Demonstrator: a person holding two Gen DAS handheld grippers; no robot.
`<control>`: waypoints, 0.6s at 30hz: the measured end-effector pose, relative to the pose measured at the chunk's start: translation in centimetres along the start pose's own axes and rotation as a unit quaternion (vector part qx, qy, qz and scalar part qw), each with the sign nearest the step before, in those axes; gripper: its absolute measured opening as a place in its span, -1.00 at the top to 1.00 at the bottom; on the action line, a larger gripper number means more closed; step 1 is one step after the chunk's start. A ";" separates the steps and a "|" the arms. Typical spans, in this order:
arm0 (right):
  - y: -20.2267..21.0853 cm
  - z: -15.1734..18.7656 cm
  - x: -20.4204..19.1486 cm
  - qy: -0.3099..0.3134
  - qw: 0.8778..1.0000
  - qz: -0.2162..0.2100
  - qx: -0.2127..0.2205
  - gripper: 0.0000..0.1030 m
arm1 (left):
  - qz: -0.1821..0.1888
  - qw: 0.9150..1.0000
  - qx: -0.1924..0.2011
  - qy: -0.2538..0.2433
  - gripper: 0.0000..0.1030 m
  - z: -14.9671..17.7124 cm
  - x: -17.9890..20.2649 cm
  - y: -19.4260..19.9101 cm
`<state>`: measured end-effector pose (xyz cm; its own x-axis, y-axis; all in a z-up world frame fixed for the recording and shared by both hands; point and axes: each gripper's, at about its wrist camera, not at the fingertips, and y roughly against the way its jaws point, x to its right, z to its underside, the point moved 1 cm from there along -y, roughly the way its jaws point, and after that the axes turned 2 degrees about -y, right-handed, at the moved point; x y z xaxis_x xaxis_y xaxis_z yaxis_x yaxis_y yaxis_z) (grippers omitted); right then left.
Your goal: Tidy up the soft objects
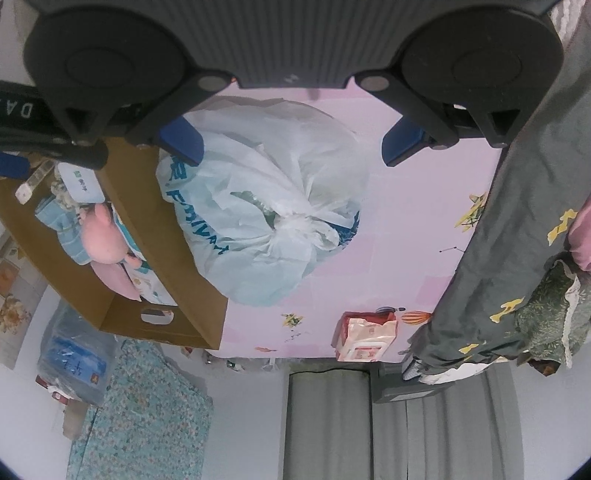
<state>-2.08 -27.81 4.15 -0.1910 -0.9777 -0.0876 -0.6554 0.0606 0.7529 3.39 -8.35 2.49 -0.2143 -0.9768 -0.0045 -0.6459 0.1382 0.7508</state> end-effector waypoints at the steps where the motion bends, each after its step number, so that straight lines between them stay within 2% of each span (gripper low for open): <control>1: -0.1 0.0 -0.1 0.002 1.000 0.003 -0.001 -0.98 | 0.001 1.000 -0.001 -0.001 -1.00 0.0 -0.1 0.0; 18: 0.0 0.5 0.8 -0.010 1.000 0.020 -0.013 -0.98 | 0.013 1.000 -0.005 -0.020 -1.00 0.5 0.7 0.0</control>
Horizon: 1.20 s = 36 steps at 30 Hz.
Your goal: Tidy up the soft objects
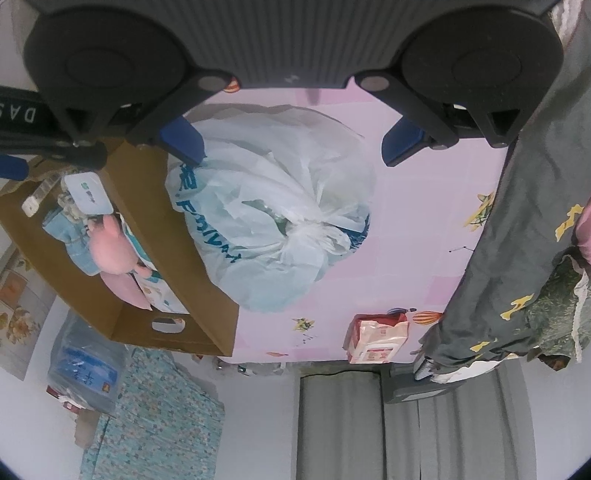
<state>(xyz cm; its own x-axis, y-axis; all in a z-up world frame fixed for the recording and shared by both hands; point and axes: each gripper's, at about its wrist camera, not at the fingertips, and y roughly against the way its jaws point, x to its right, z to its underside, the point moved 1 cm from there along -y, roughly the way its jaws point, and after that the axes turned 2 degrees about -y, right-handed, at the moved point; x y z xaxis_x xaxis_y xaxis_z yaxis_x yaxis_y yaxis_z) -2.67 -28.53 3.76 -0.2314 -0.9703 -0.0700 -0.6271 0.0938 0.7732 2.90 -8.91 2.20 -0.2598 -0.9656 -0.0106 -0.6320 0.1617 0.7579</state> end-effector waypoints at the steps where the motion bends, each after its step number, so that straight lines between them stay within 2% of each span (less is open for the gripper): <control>1: 0.0 0.1 0.1 -0.001 1.000 0.001 -0.001 -0.98 | 0.001 1.000 -0.002 -0.001 -1.00 0.1 0.1 0.0; 19: 0.1 1.2 1.7 -0.014 0.999 0.020 -0.021 -0.98 | 0.022 1.000 -0.020 -0.008 -0.99 0.5 1.6 -0.5; 36: -0.3 1.2 2.0 -0.016 0.999 0.019 -0.028 -0.98 | 0.021 0.999 -0.024 -0.006 -0.99 0.6 1.7 -0.7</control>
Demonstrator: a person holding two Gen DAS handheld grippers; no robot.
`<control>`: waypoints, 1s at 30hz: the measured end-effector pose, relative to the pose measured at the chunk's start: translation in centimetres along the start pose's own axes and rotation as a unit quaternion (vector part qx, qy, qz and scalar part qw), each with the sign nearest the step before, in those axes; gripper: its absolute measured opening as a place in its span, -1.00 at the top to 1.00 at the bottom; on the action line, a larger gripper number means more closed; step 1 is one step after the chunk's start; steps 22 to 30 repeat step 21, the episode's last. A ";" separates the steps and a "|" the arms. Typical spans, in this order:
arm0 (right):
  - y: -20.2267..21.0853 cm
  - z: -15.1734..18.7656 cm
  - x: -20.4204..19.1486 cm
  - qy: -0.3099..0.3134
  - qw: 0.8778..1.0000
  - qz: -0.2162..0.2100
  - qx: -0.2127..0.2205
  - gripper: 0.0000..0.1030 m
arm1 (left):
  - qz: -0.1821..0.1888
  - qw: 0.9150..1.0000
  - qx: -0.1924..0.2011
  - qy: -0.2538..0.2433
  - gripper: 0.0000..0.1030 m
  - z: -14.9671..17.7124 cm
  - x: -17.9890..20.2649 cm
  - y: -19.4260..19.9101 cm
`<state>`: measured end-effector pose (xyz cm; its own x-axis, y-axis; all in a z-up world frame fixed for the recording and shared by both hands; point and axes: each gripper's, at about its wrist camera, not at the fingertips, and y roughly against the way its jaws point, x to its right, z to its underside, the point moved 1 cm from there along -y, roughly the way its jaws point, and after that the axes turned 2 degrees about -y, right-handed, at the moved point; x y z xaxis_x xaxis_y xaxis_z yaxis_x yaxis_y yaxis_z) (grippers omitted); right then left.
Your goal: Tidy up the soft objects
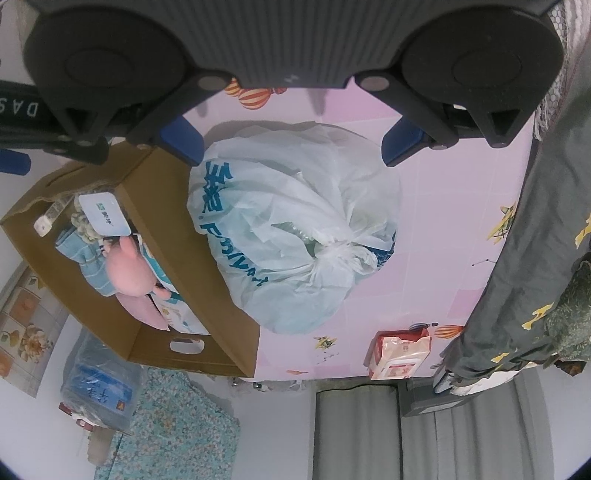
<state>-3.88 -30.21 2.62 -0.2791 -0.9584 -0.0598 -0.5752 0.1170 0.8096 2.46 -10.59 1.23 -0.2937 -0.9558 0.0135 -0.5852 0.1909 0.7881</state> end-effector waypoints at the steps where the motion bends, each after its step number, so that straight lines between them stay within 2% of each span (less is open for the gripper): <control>1: 0.0 0.0 0.0 0.000 1.000 0.000 0.000 -0.98 | 0.000 1.000 0.000 0.000 -0.99 0.0 0.0 0.0; 30: -0.5 -0.1 0.0 -0.001 1.000 -0.003 -0.005 -0.98 | -0.001 1.000 -0.004 0.002 -0.99 -0.1 -0.2 -0.3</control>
